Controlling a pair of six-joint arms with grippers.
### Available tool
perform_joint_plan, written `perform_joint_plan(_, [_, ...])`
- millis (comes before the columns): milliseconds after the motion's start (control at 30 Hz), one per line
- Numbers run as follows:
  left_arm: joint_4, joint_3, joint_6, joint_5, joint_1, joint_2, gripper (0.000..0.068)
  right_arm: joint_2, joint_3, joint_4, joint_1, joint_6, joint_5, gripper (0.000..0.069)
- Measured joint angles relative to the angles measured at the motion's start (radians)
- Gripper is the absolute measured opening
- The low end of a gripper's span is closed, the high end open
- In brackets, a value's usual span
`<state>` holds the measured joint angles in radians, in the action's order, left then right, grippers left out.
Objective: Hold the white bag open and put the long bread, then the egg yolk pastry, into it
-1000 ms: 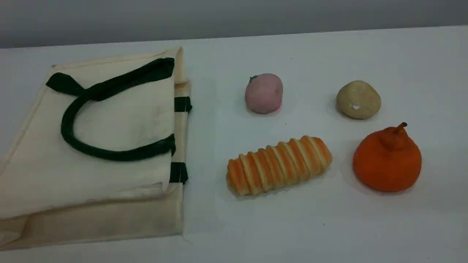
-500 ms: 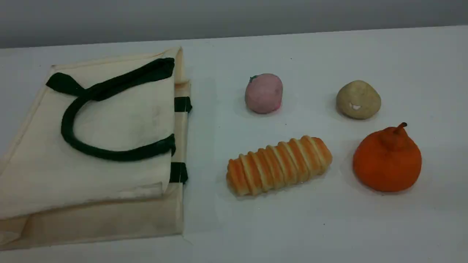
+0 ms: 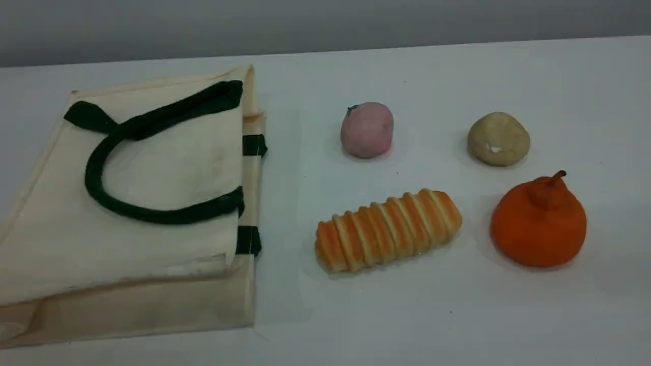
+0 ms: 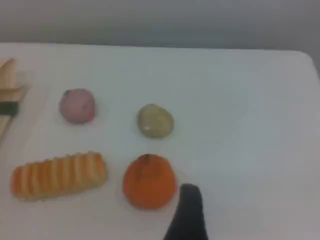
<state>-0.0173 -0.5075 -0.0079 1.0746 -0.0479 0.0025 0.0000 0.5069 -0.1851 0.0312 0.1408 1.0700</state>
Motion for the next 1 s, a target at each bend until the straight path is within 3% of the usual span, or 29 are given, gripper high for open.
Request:
perform_joint_plan(200, [0.000, -0.005, -0.036, -0.008, 0.001, 0.098, 0.0500, 0.015, 0.004, 0.032, -0.026, -0.069, -0.011, 0.0561])
perform_joint_plan(367, [0.017, -0.042, -0.039, -0.081, 0.002, 0.258, 0.0500, 0.095, 0.042, 0.027, -0.025, -0.092, -0.084, 0.0561])
perform_joint_plan(600, [0.017, -0.143, -0.059, -0.129, 0.002, 0.543, 0.0500, 0.274, 0.127, 0.022, -0.025, -0.107, -0.166, 0.0561])
perform_joint_plan(833, [0.017, -0.233, -0.058, -0.183, 0.002, 0.852, 0.0500, 0.435, 0.129, 0.019, -0.025, -0.107, -0.282, 0.0561])
perform_joint_plan(1000, [0.017, -0.269, -0.057, -0.253, 0.002, 1.048, 0.0500, 0.551, 0.144, 0.011, -0.025, -0.107, -0.280, 0.0561])
